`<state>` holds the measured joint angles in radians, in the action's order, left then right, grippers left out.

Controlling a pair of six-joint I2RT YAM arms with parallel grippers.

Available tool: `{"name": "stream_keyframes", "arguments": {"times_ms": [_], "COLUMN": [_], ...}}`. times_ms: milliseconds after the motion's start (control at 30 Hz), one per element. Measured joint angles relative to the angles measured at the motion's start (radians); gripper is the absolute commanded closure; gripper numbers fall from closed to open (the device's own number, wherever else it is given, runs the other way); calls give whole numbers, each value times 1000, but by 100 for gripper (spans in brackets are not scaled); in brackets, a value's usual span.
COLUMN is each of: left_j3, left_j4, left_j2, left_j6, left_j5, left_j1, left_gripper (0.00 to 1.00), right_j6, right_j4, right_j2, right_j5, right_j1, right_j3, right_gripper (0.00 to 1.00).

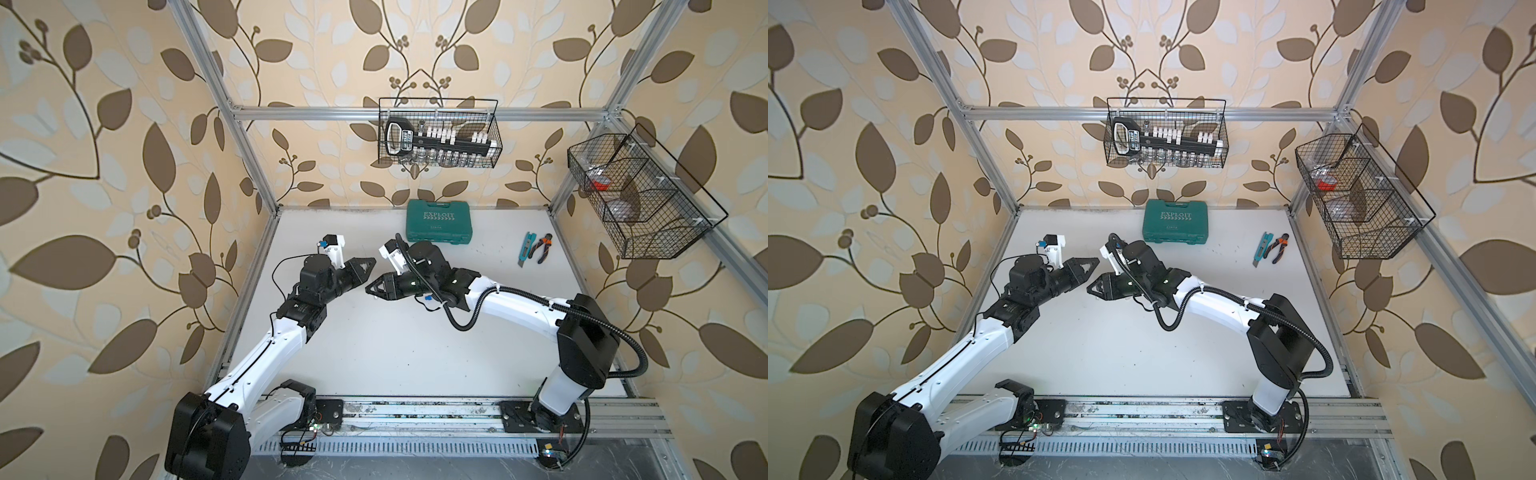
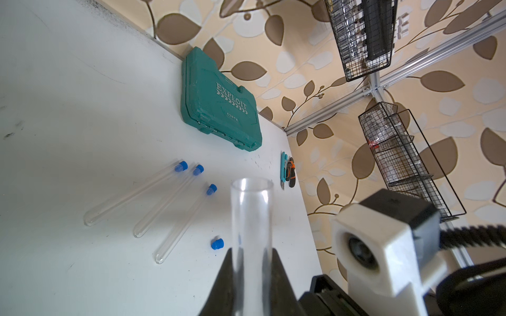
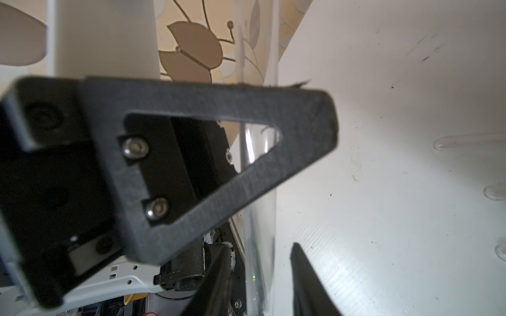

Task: Insert stoppers into test tubes
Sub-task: Adjust the test tube.

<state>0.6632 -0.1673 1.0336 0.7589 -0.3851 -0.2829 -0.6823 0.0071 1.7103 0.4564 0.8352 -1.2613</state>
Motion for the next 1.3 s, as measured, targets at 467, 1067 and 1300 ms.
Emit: {"name": "stream_keyframes", "arguments": {"times_ms": [467,1067,1300], "left_j3": [143,179,184], "left_j4": [257,448,452], "left_j2": [21,101,103], "left_j6": [-711,-1322,-1363], "left_j5": [-127,-255,-252], "left_j1": [0,-95,-105], "left_gripper": [100,99,99], "right_j6": [132,-15,-52], "right_j4": [-173,-266,-267], "right_j2": [-278,-149,-117], "right_j5": [100,214,219], "right_j1": [-251,-187,-174], "right_j3": [95,-32,-41], "right_gripper": [54,57,69]}}
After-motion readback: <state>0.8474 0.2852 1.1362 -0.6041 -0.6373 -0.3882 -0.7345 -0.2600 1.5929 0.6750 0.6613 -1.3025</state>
